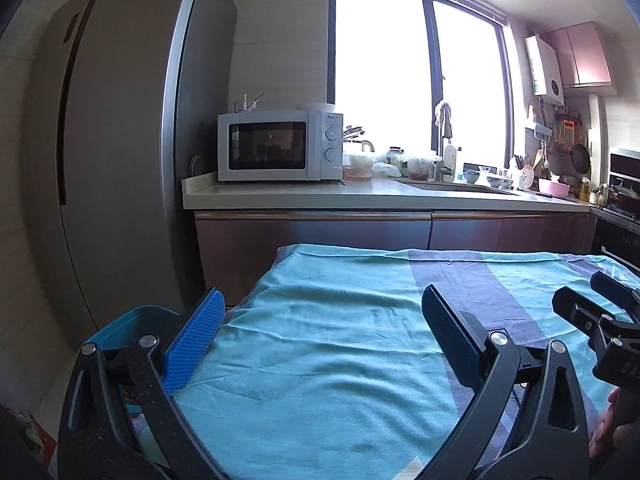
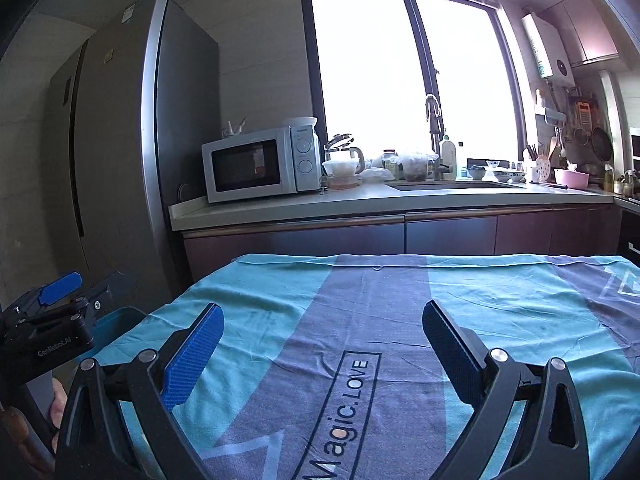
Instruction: Collect trash
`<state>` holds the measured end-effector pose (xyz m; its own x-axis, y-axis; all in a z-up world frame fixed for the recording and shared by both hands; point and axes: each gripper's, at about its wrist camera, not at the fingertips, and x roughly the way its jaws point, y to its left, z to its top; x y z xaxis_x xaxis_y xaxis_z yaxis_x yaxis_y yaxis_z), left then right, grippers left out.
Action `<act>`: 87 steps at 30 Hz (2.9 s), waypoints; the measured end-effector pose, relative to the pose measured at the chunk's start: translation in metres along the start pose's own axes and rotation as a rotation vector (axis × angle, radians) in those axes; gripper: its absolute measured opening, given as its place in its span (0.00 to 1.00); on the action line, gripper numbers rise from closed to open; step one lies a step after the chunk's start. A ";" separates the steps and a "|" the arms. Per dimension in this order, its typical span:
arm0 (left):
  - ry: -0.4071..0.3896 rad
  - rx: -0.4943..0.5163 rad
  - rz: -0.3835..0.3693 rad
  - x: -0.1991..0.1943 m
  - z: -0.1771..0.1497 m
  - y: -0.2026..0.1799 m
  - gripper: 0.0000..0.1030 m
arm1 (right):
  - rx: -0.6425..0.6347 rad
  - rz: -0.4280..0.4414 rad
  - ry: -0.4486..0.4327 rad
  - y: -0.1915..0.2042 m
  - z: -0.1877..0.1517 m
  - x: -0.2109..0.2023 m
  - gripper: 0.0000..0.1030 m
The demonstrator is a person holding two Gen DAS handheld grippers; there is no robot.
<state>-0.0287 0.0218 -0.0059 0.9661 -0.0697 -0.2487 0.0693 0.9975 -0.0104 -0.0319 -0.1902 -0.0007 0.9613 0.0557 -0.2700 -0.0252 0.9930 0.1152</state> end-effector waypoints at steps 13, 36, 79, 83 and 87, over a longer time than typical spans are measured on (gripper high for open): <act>-0.028 0.014 -0.012 -0.003 0.001 -0.013 0.95 | 0.004 -0.038 -0.024 -0.012 0.000 -0.011 0.93; -0.039 0.022 -0.003 -0.001 0.001 -0.015 0.95 | 0.015 -0.063 -0.033 -0.021 0.000 -0.013 0.93; -0.047 0.029 0.008 -0.005 0.003 -0.016 0.95 | 0.033 -0.073 -0.052 -0.025 0.002 -0.018 0.93; -0.048 0.031 0.008 -0.004 0.004 -0.016 0.95 | 0.034 -0.072 -0.051 -0.025 0.002 -0.018 0.93; -0.048 0.031 0.006 -0.005 0.004 -0.017 0.95 | 0.032 -0.074 -0.053 -0.025 0.002 -0.018 0.93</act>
<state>-0.0334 0.0053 -0.0004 0.9773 -0.0647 -0.2018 0.0703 0.9973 0.0211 -0.0482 -0.2160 0.0035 0.9734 -0.0241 -0.2277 0.0543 0.9904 0.1272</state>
